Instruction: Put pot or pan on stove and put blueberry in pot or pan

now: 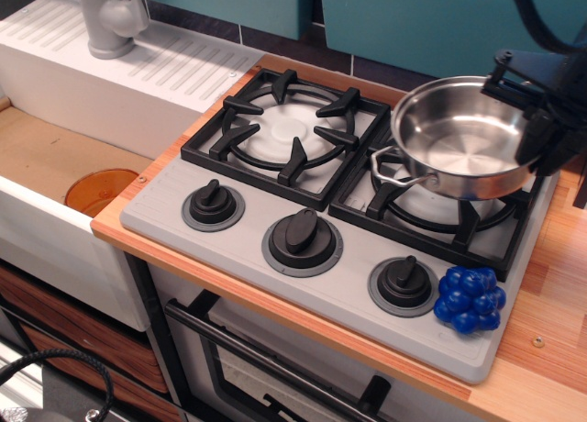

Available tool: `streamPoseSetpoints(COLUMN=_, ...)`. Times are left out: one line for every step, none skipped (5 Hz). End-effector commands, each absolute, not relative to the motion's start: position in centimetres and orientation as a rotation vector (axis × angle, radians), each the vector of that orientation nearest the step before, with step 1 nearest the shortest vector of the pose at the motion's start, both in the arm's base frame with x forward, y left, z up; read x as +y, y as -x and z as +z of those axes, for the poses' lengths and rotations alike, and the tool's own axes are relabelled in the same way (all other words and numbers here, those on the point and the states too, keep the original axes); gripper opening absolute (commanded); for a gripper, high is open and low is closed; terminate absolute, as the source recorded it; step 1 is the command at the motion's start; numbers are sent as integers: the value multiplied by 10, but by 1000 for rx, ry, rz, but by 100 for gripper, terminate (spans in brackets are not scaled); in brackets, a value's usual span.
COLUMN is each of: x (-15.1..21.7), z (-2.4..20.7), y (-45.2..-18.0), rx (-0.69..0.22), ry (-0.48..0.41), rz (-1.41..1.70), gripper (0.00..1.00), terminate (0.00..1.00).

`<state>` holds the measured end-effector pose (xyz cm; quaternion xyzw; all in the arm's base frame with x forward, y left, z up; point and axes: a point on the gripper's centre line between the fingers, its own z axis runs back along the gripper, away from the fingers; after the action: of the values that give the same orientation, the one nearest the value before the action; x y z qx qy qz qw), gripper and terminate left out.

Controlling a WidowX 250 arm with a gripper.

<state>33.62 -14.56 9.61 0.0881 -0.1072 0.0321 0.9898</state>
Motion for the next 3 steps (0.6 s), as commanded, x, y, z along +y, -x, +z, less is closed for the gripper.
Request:
streamPoseSetpoints(x=-138, z=92, y=-365, rx=-307, ry=-158, rz=84, gripper=0, terminate=0)
streamPoseSetpoints(x=-135, z=88, y=-371, rx=-321, ry=-161, rz=72, gripper=100, terminate=0)
streamPoseSetpoints(x=-134, z=94, y=-370, rx=-305, ry=-170, rz=68, gripper=100, terminate=0)
